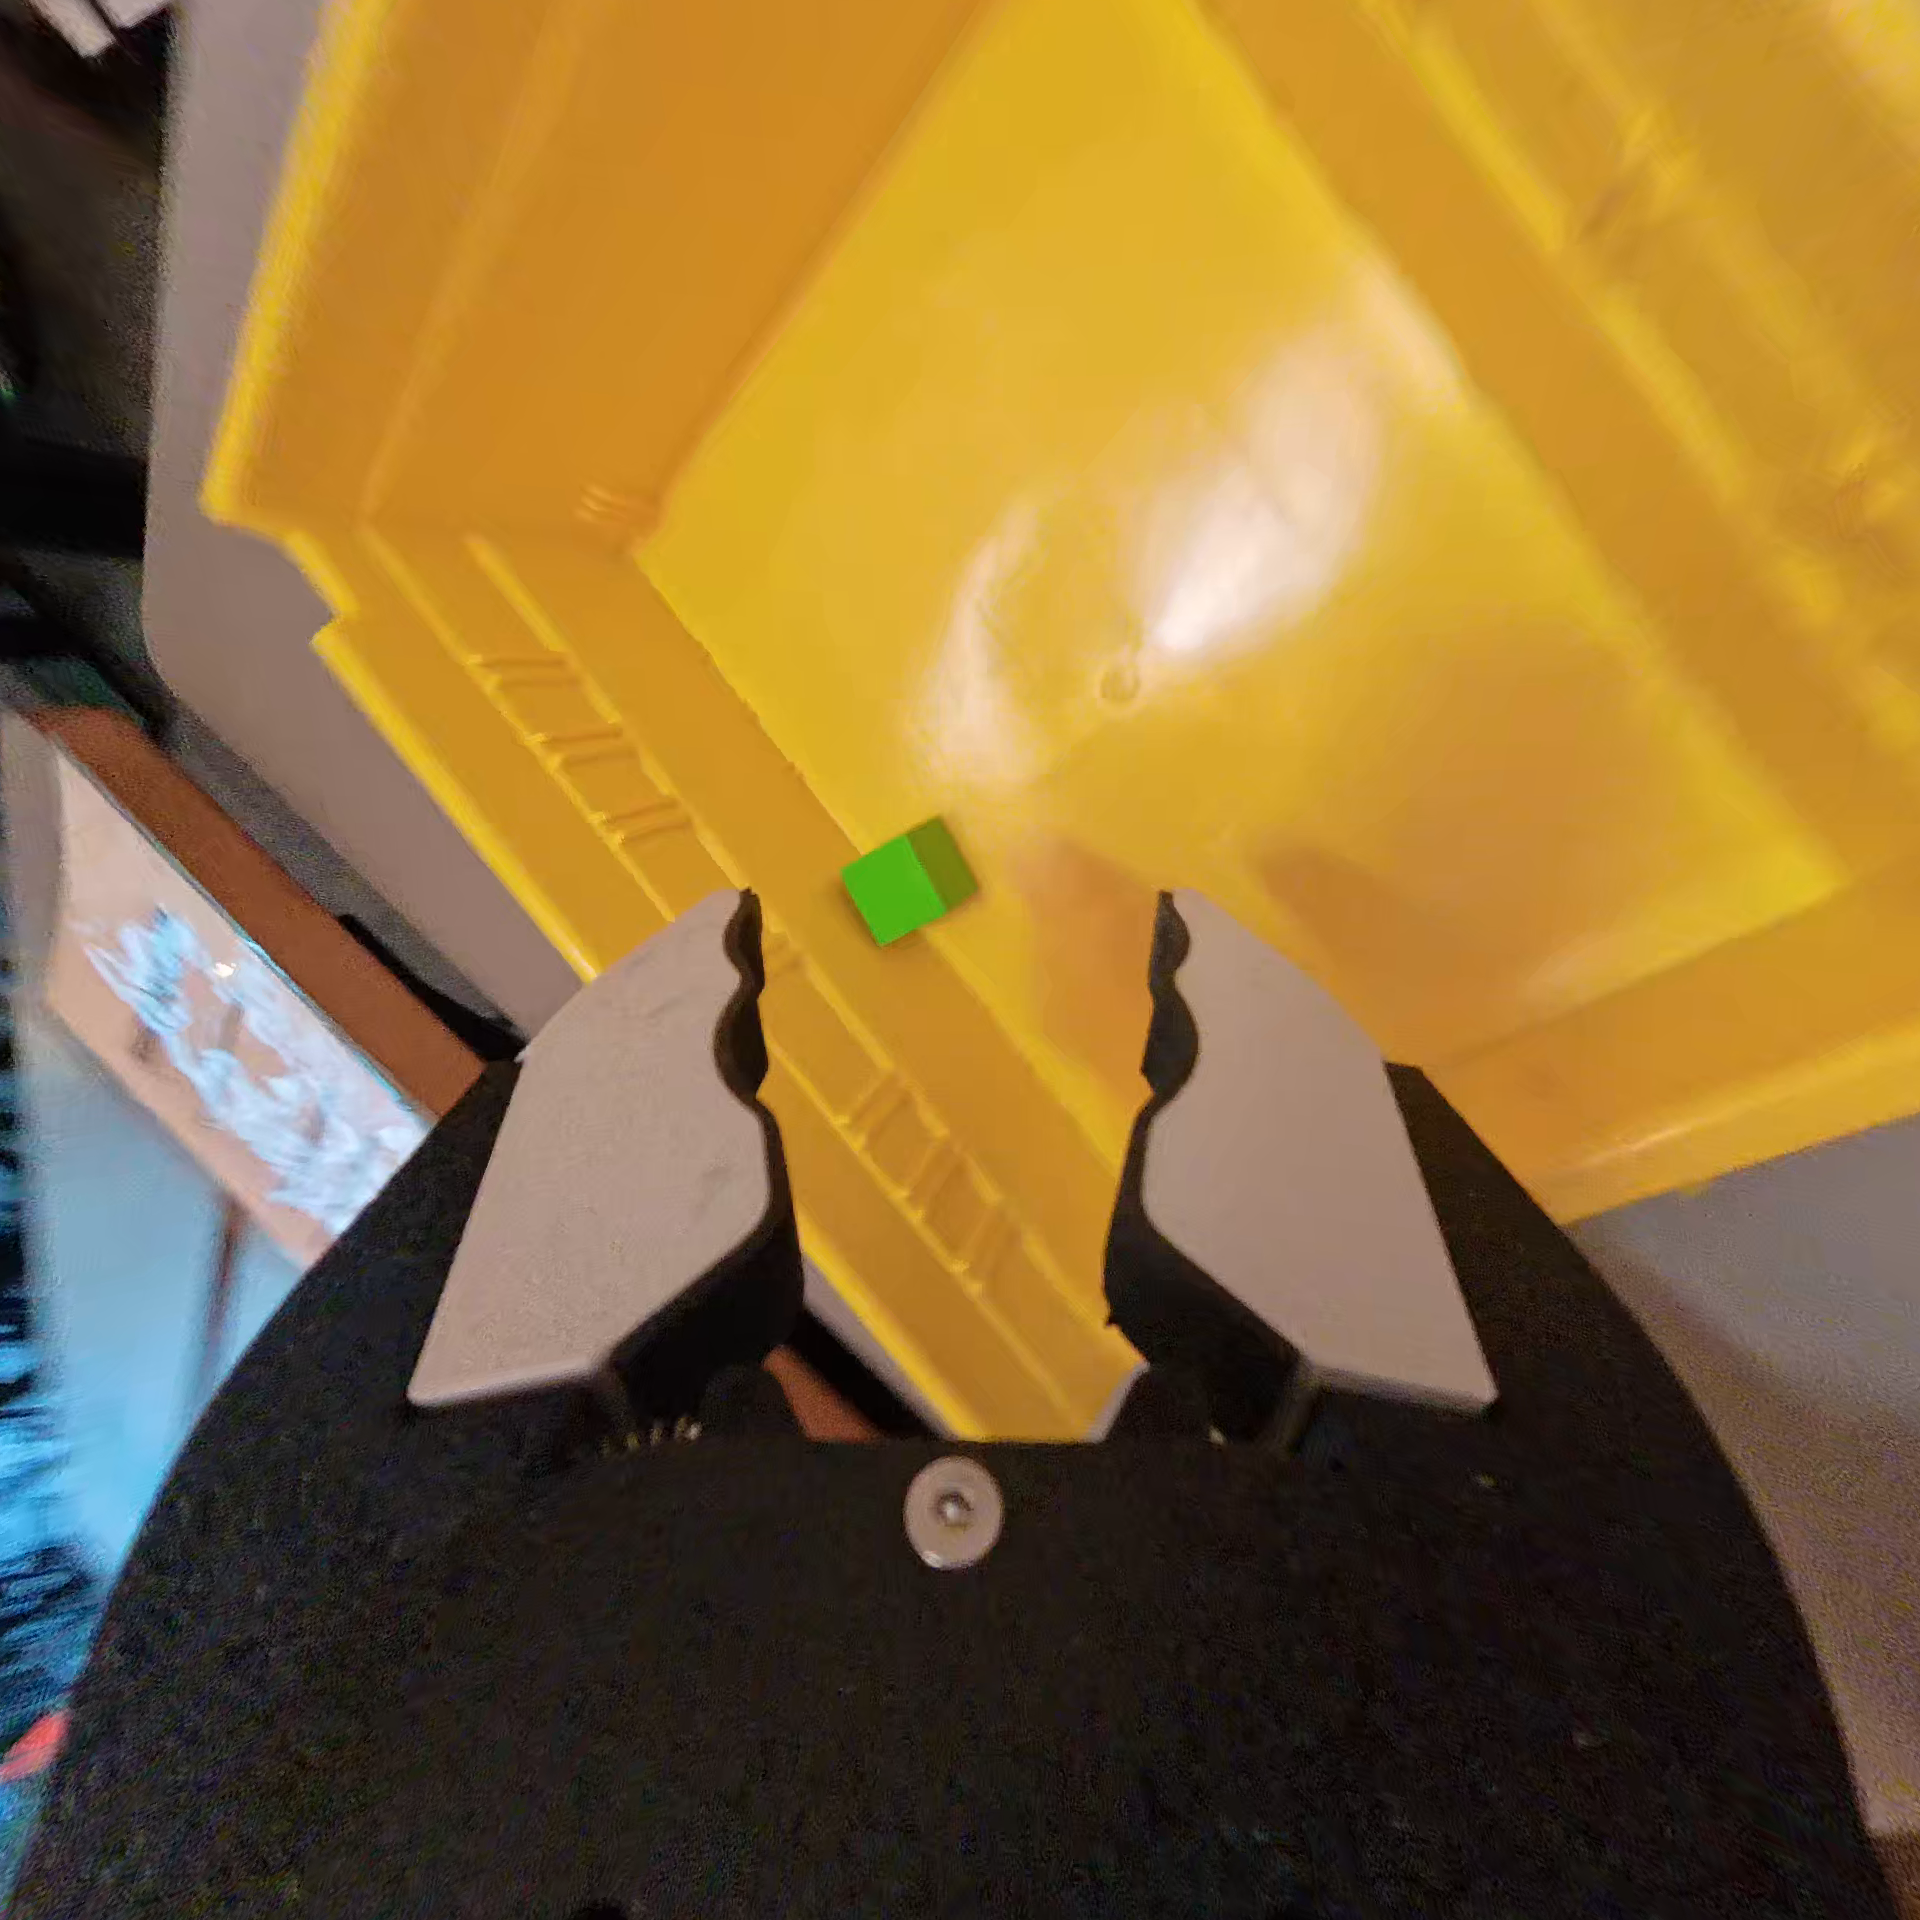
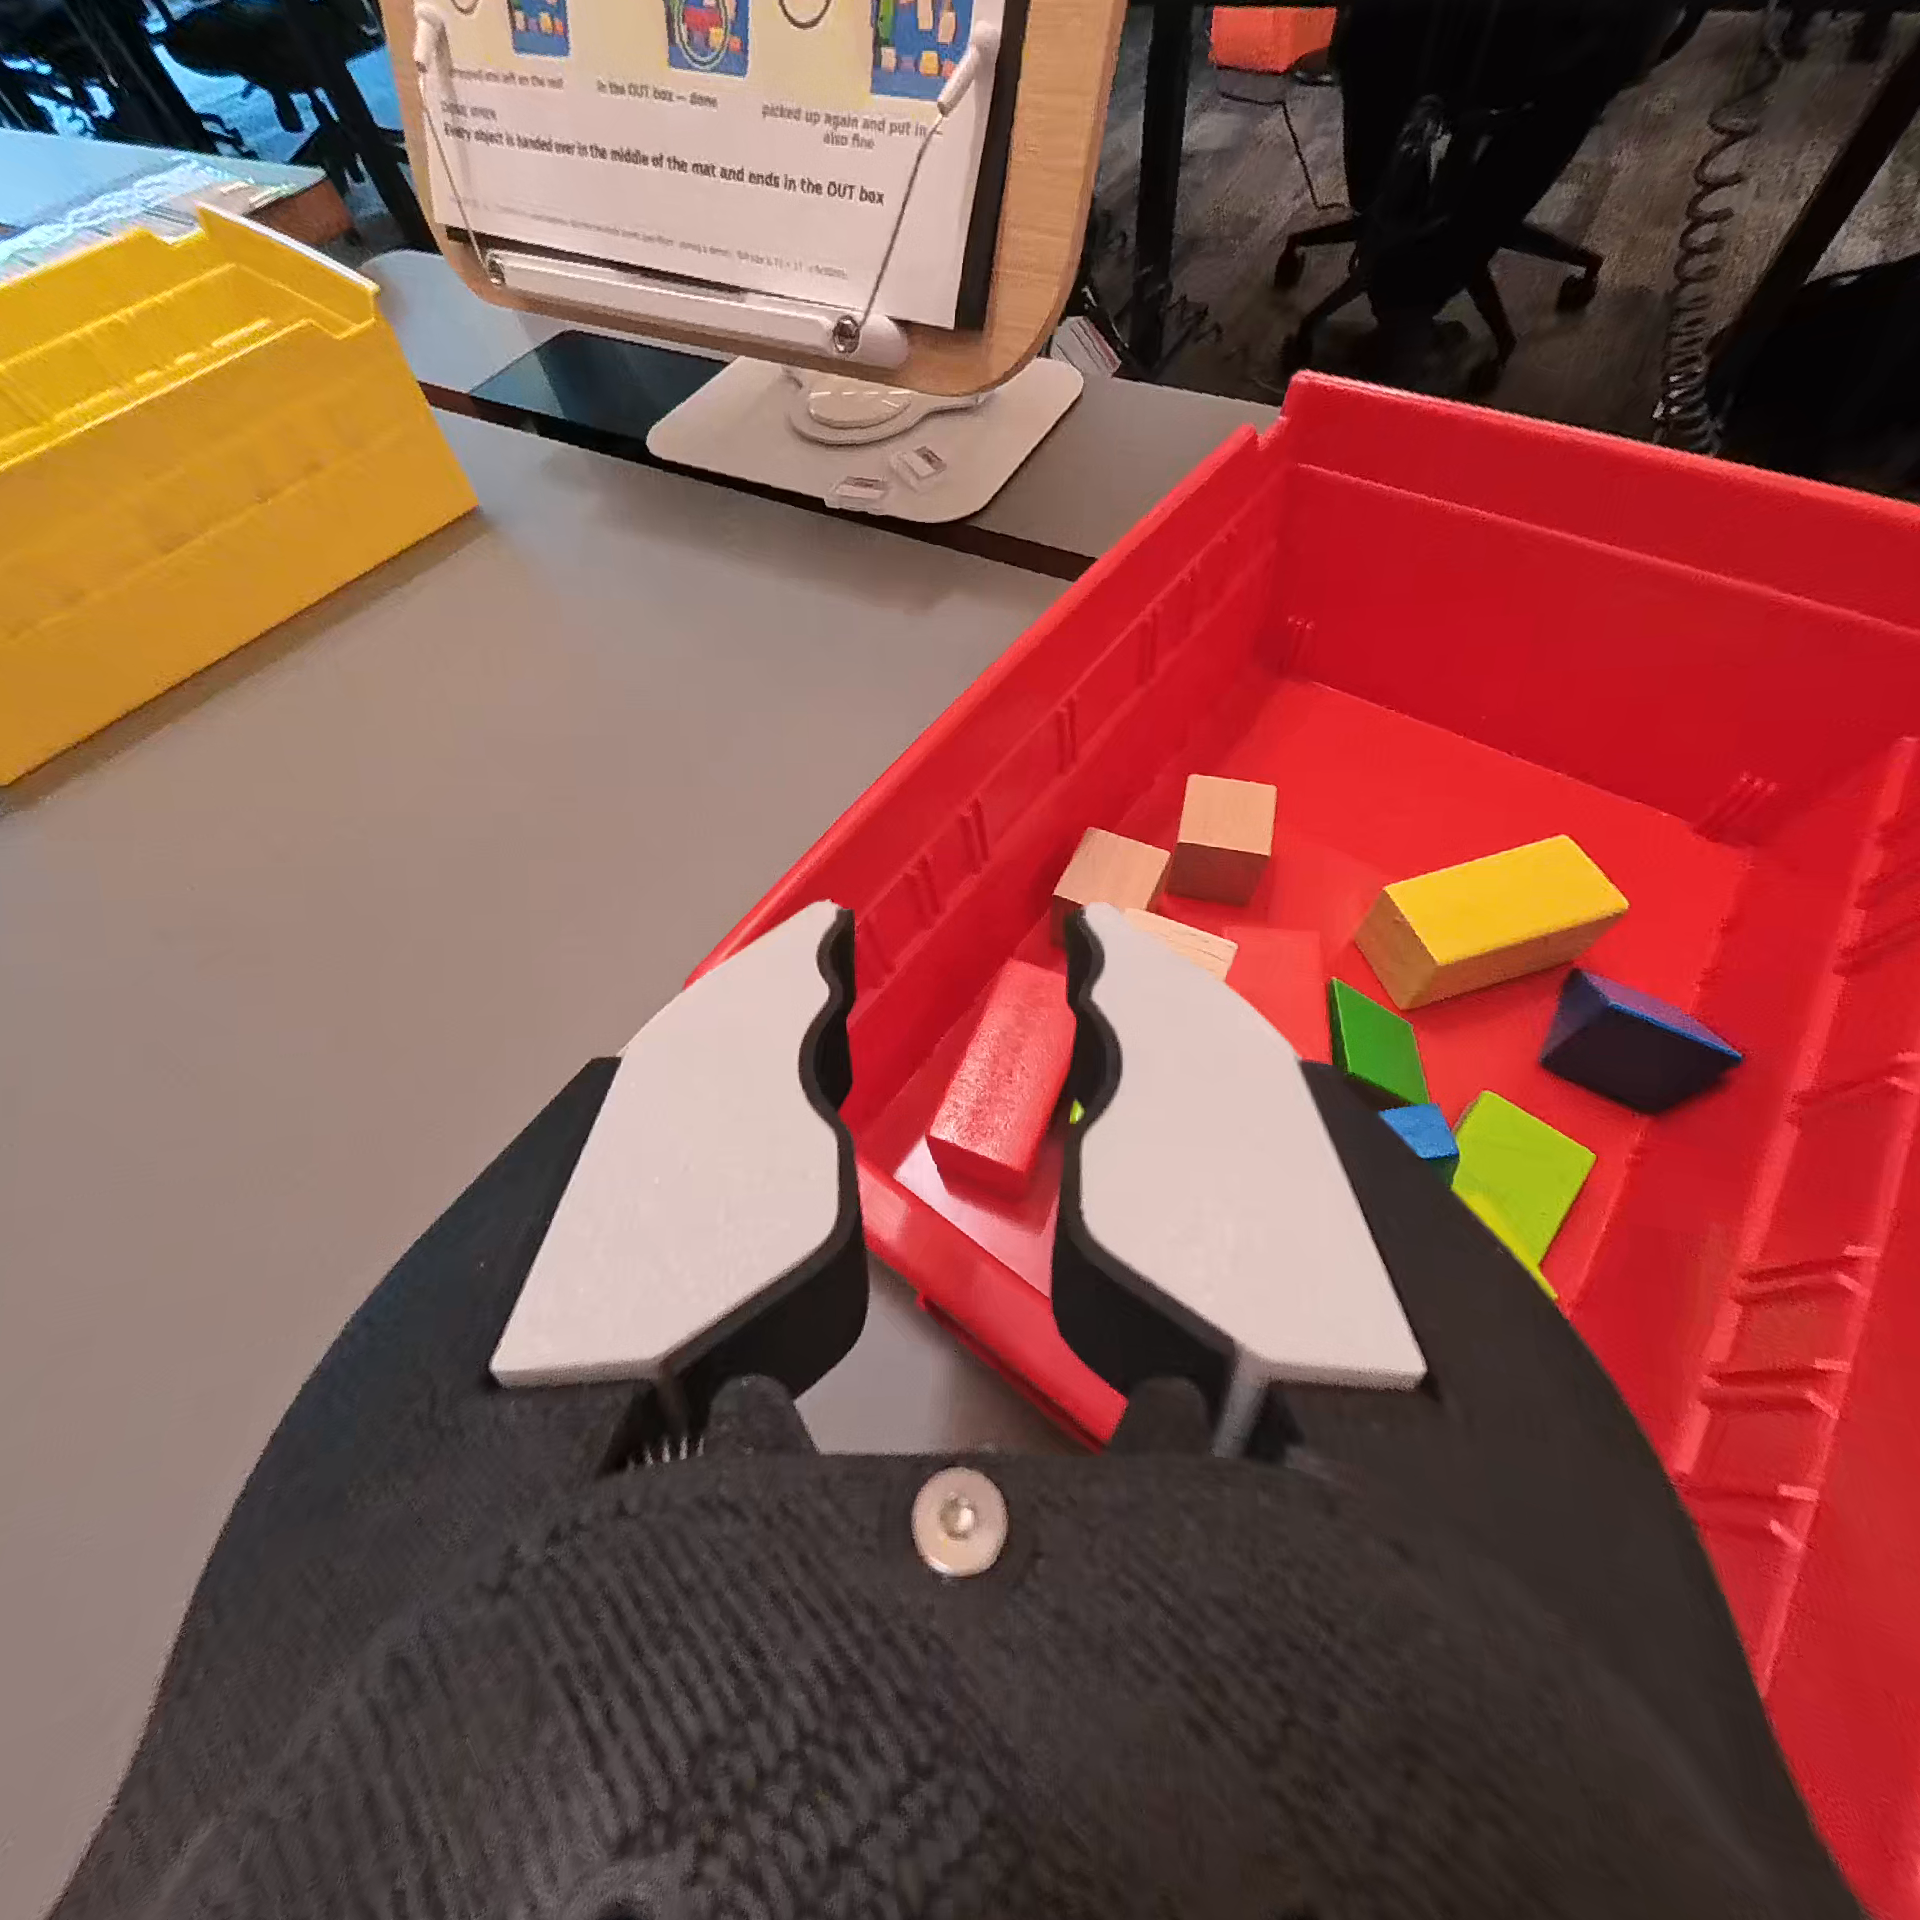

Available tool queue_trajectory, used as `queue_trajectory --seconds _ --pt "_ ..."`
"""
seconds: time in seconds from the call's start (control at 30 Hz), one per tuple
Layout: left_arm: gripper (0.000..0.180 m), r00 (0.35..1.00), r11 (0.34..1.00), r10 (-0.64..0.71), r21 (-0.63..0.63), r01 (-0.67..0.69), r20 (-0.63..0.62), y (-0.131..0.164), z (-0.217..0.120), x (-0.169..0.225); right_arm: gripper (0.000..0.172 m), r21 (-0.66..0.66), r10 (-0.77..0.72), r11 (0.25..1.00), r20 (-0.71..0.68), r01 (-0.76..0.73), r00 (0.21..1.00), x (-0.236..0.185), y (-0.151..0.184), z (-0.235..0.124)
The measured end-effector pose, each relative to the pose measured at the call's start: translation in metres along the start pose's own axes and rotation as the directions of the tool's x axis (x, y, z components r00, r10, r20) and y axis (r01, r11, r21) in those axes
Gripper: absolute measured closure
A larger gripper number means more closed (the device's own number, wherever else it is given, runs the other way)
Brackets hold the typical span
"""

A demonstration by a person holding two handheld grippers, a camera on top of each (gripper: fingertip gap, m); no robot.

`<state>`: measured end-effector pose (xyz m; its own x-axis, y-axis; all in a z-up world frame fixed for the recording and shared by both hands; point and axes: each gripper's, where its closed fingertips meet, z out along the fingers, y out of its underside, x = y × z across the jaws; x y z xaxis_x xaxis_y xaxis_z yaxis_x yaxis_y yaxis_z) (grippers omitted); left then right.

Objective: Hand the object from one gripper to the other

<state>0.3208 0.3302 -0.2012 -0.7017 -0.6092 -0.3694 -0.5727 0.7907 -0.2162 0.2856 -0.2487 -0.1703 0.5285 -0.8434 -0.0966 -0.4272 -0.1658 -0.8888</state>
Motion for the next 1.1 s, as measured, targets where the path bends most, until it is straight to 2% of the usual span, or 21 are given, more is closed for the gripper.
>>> queue_trajectory --seconds 0.03,0.13,0.23,0.37,0.43,0.6,0.8,0.93,1.0,1.1 --pt "0.111 0.995 0.993 0.101 -0.068 -0.101 -0.004 0.007 0.009 0.001 0.132 0.003 -0.001 1.0 0.0 0.001 1.0 0.0 -0.001 0.0" --pt "0.117 0.947 0.917 0.317 -0.235 -0.321 -0.056 0.026 0.029 -0.001 0.132 0.006 0.008 1.0 0.0 -0.008 1.0 0.001 0.0 0.002" --pt "0.121 0.87 0.816 0.485 -0.31 -0.487 -0.089 0.03 0.044 -0.007 0.132 -0.002 0.019 1.0 -0.001 -0.019 1.0 0.004 0.004 0.004" --pt "0.129 0.707 0.595 0.691 -0.436 -0.675 -0.15 0.038 0.059 -0.023 0.131 -0.005 0.026 1.0 -0.013 -0.026 1.0 0.009 0.006 0.004" --pt "0.133 0.641 0.499 0.742 -0.475 -0.725 -0.199 0.043 0.065 -0.029 0.131 -0.009 0.03 1.0 -0.017 -0.03 0.999 0.01 0.007 0.004" --pt "0.138 0.585 0.409 0.753 -0.482 -0.775 -0.301 0.053 0.079 -0.025 0.131 -0.016 0.028 0.999 -0.025 -0.028 0.999 0.012 0.01 0.005" --pt "0.152 0.599 0.422 0.744 -0.488 -0.764 -0.296 0.057 0.089 -0.027 0.129 -0.036 0.034 0.999 -0.014 -0.035 0.999 0.011 0.015 0.012" --pt "0.152 0.621 0.432 0.723 -0.502 -0.749 -0.302 0.058 0.085 -0.025 0.129 -0.034 0.024 0.999 -0.011 -0.024 1.0 0.008 0.013 0.012" --pt "0.153 0.663 0.49 0.695 -0.492 -0.72 -0.277 0.053 0.079 -0.022 0.129 -0.029 0.026 0.999 -0.008 -0.026 1.0 0.007 0.012 0.011" --pt "0.153 0.778 0.665 0.604 -0.428 -0.612 -0.174 0.032 0.063 -0.019 0.13 -0.014 0.021 1.0 0.004 -0.021 1.0 0.002 0.008 0.01"
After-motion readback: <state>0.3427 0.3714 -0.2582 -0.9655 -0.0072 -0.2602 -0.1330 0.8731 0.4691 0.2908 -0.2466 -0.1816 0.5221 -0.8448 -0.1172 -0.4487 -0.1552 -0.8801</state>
